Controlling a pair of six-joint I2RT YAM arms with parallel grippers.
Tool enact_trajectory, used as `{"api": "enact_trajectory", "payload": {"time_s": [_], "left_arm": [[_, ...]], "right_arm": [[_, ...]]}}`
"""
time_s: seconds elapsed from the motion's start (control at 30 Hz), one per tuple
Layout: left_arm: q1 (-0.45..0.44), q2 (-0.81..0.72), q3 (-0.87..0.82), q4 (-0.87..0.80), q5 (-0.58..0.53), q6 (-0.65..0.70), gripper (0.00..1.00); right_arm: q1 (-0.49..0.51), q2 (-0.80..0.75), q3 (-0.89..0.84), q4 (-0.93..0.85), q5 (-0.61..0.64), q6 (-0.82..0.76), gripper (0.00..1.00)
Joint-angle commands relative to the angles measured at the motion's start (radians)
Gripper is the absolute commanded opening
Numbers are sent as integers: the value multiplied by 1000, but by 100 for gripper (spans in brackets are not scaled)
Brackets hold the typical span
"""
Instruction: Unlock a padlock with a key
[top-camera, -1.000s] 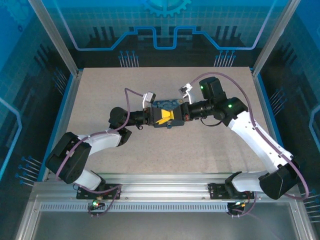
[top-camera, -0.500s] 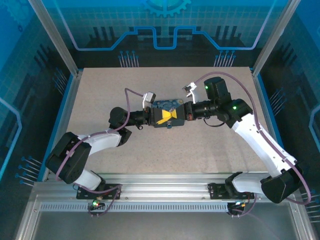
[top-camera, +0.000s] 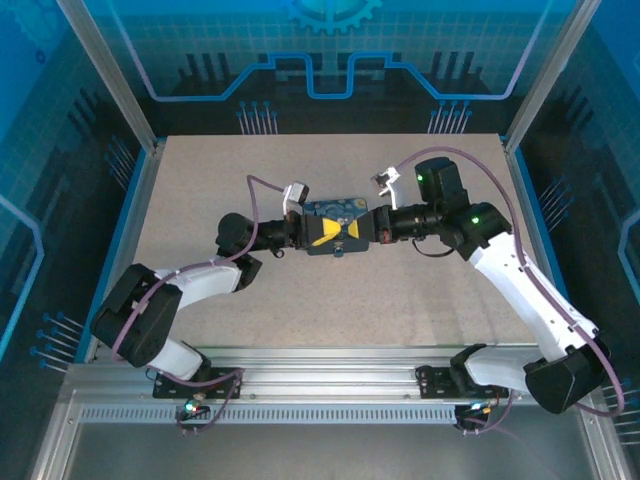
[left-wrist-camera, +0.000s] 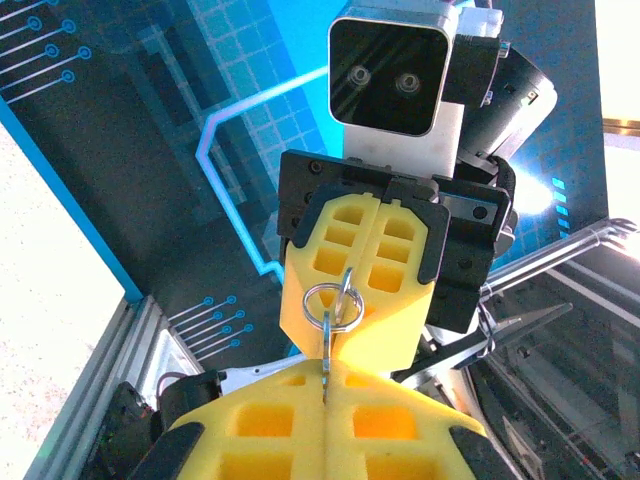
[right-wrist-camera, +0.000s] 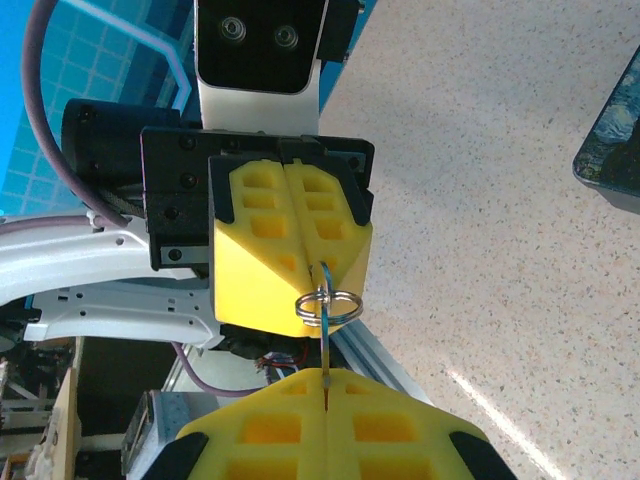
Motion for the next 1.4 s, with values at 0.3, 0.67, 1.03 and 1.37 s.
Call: {"api": "enact_trajectory", "payload": {"time_s": [0.3,0.67,1.03,1.37], "left_arm": [[22,5,16,-40,53,-3,0],[25,-91,268,-1192,92,672,0],[24,-45,606,-1995,-101,1181,0],[-1,2,724,-2146,-29,1288,0]], "right_arm": [[-52,-108,-156,54,-5,11,9],[-97,-215,-377,87,206,7,33],[-95,-326,-590,341,291,92,40],[-106,-467,-714,591,309,117,75]]}}
